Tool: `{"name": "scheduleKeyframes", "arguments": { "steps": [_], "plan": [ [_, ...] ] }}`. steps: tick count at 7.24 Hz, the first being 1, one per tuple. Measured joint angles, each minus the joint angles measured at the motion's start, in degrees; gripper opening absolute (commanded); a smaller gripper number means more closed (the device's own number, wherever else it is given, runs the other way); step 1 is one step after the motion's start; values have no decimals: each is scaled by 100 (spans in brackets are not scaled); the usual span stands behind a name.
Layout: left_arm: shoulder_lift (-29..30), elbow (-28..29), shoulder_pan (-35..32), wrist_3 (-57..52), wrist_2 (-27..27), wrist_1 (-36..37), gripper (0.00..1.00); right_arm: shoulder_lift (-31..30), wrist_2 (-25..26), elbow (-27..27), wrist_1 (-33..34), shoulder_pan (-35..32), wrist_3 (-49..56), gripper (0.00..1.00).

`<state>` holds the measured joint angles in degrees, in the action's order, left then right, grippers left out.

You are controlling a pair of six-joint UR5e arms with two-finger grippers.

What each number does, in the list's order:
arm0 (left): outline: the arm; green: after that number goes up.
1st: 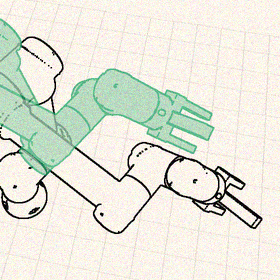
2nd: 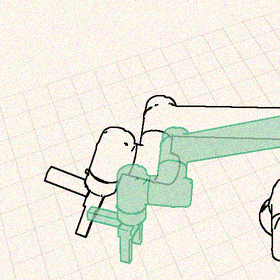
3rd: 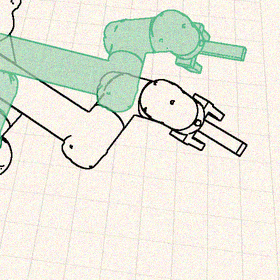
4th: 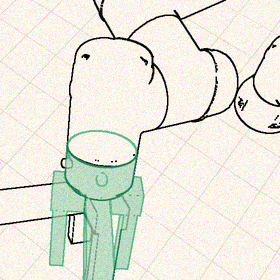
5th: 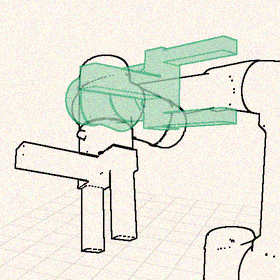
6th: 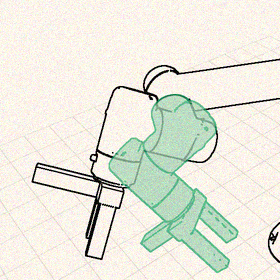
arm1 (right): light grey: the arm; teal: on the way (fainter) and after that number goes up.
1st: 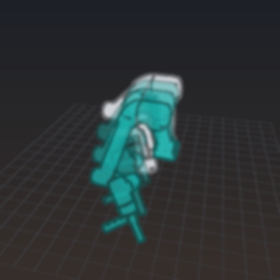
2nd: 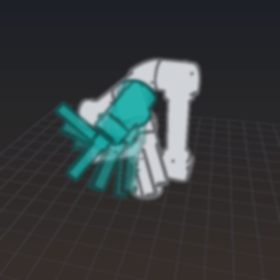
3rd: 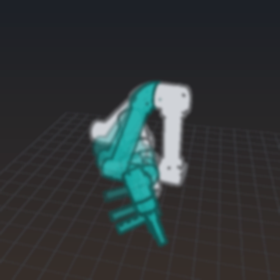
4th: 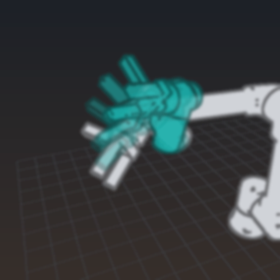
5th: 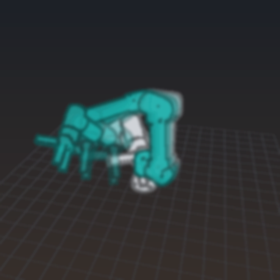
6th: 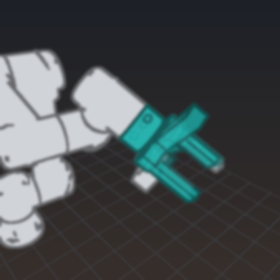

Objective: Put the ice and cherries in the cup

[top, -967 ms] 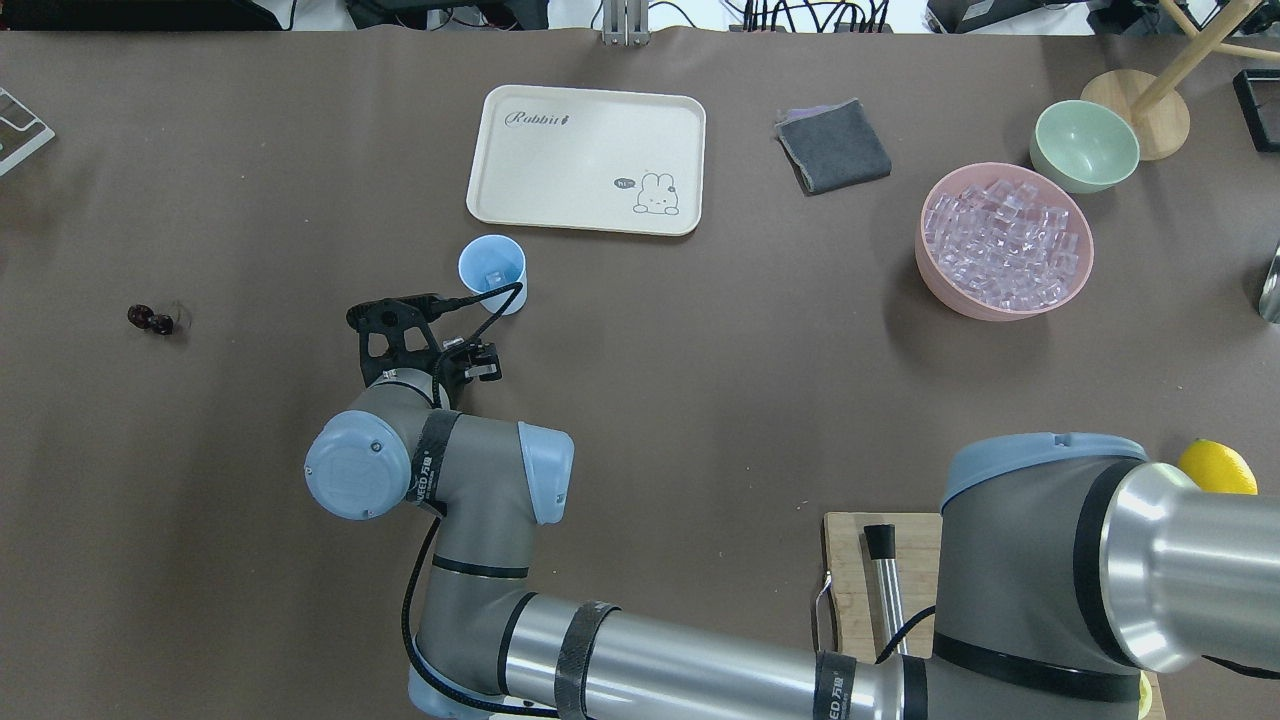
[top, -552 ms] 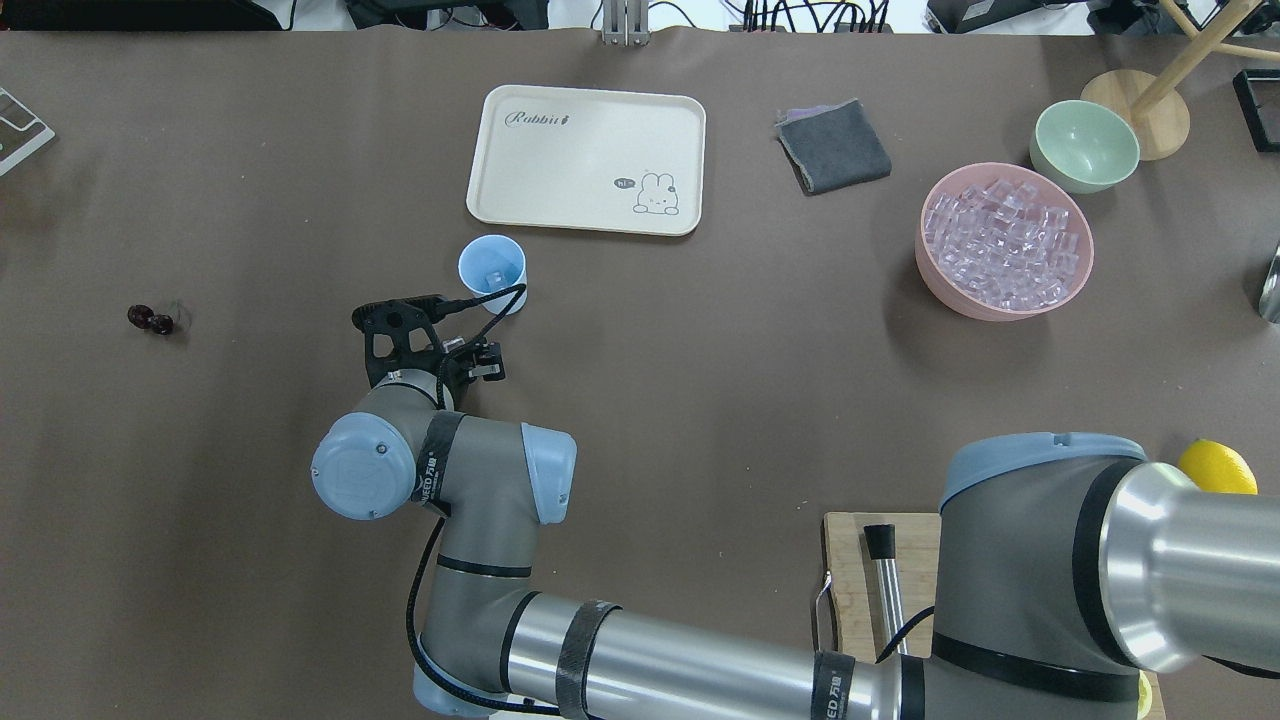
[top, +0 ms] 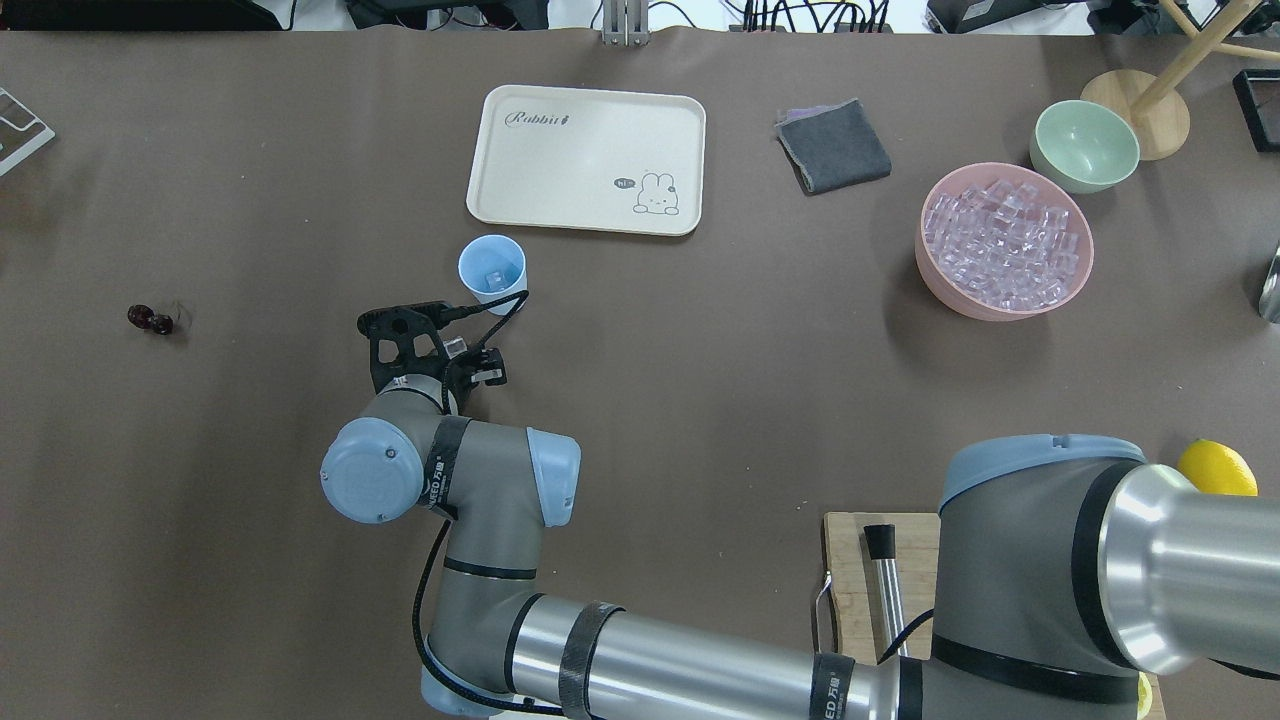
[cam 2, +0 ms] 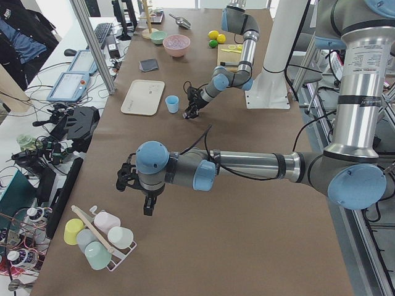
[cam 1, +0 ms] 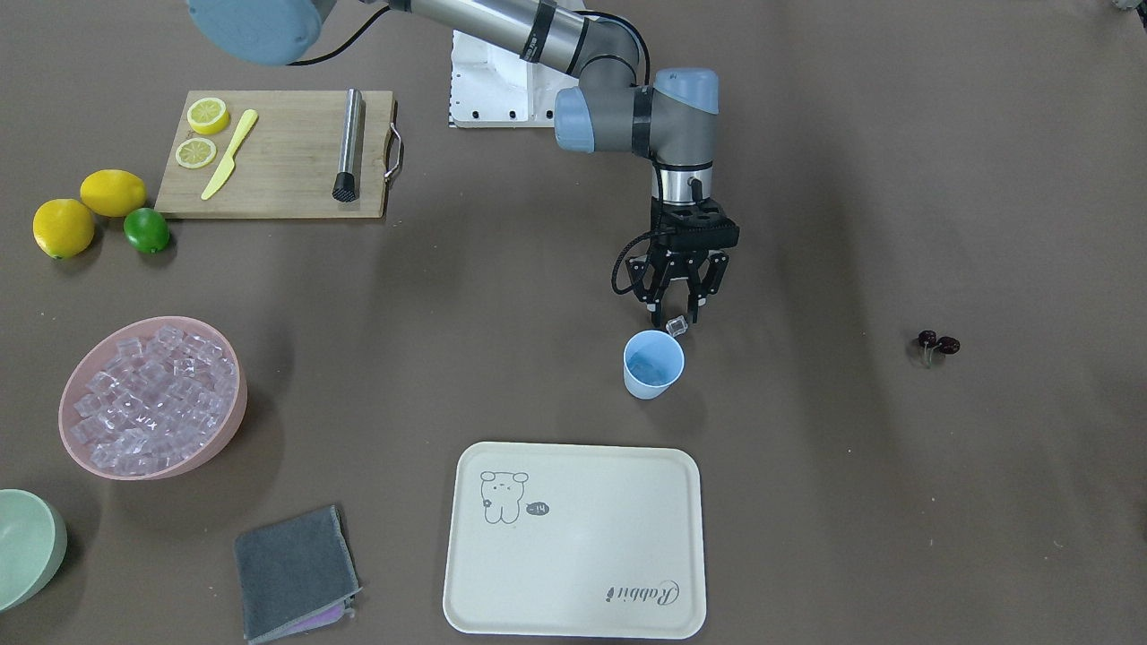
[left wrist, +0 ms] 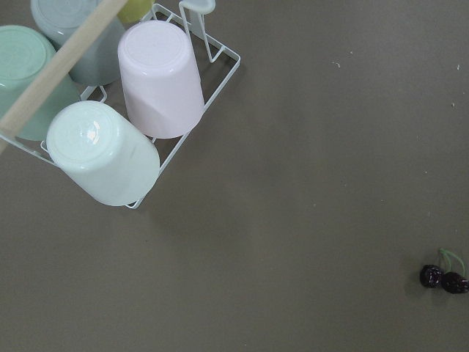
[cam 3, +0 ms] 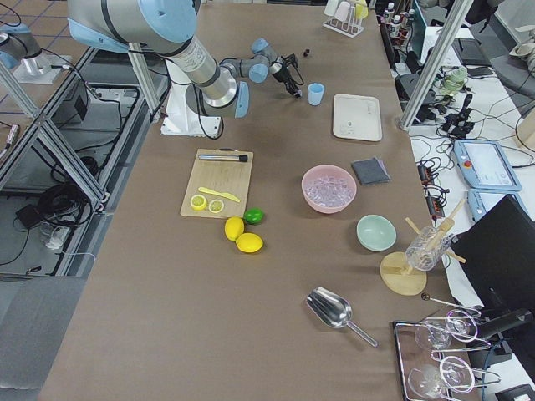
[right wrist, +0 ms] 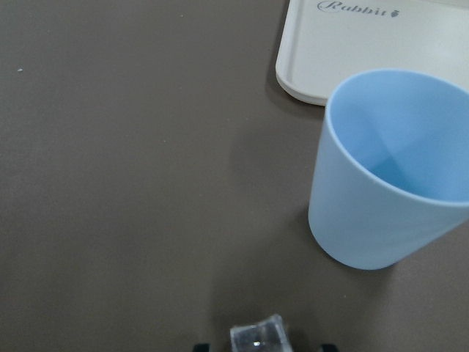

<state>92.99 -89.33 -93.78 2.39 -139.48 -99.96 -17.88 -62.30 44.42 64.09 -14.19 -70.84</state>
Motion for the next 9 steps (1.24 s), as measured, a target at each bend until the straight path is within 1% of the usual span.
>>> {"name": "scheduleKeyframes", "arguments": {
  "steps": [1,4,5,7,8,9],
  "plan": [
    [0,5,0,-1,2,-1,98,13,-29,-2,-27,2,1,20],
    [0,26,0,-2,6,-1,98,50,-155,7,-68,-7,10,19],
    [0,33,0,-2,8,-3,98,81,-212,118,-69,-19,16,18],
    [0,41,0,-2,9,-6,98,183,-399,684,72,-88,-6,18],
    [-2,44,0,-4,11,-4,98,202,-453,997,411,-190,-2,18],
    [-6,46,0,-8,14,-2,98,196,-507,1226,907,-379,16,18]
  ]
}}
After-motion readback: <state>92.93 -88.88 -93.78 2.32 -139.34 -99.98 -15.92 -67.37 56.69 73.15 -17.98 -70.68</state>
